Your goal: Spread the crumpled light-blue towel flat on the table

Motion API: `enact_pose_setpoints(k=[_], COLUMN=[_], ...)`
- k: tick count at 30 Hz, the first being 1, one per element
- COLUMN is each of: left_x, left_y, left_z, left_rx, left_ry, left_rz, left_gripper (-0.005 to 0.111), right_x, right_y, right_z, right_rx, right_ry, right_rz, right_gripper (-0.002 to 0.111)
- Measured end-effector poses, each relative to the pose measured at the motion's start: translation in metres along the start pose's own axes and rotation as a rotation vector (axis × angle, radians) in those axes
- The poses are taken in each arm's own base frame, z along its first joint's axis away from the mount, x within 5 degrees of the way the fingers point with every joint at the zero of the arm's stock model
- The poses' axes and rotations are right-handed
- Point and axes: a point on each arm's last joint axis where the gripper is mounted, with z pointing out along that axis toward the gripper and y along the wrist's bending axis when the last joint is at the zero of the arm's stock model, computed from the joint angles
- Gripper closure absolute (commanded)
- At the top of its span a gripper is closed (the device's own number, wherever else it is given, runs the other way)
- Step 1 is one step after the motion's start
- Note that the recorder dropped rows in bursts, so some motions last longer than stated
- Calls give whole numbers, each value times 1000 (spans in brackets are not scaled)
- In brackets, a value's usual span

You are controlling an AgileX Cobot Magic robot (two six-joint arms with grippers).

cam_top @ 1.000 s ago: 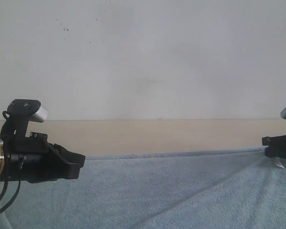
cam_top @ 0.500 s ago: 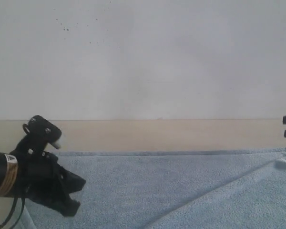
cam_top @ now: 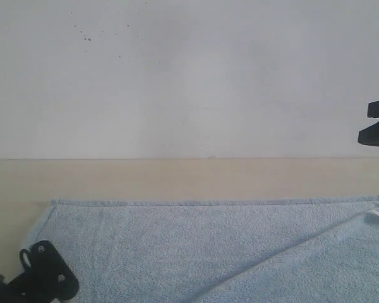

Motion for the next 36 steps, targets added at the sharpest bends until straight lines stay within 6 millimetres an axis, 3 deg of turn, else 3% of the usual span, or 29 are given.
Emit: enact_pose_setpoints(k=[3, 8, 16, 21, 26, 32, 36], left_x=[13, 19, 45, 45, 36, 30, 36], left_y=[-2, -3, 26, 31, 37, 43, 47], left_z=[0, 0, -12, -23, -47, -95, -133], left_rx=[-4, -17, -424, -488, -487, -444, -423], left_ry=[49, 81, 299, 280, 135, -112, -305], left_rz=[-67, -167, -460, -544, -620, -764, -873], left_gripper=[103, 103, 103, 103, 103, 103, 103], right_x=[9, 32, 46, 46, 47, 54, 72], right_y=[14, 25, 43, 44, 45, 51, 60], right_z=[-10, -2, 9, 9, 9, 7, -8], right_rx=[43, 33, -14, -17, -29, -89, -24], right_ry=[-24, 37, 100, 102, 108, 172, 150], right_rz=[-7, -19, -109, -113, -115, -37, 3], right_gripper=[109, 109, 109, 109, 109, 109, 109])
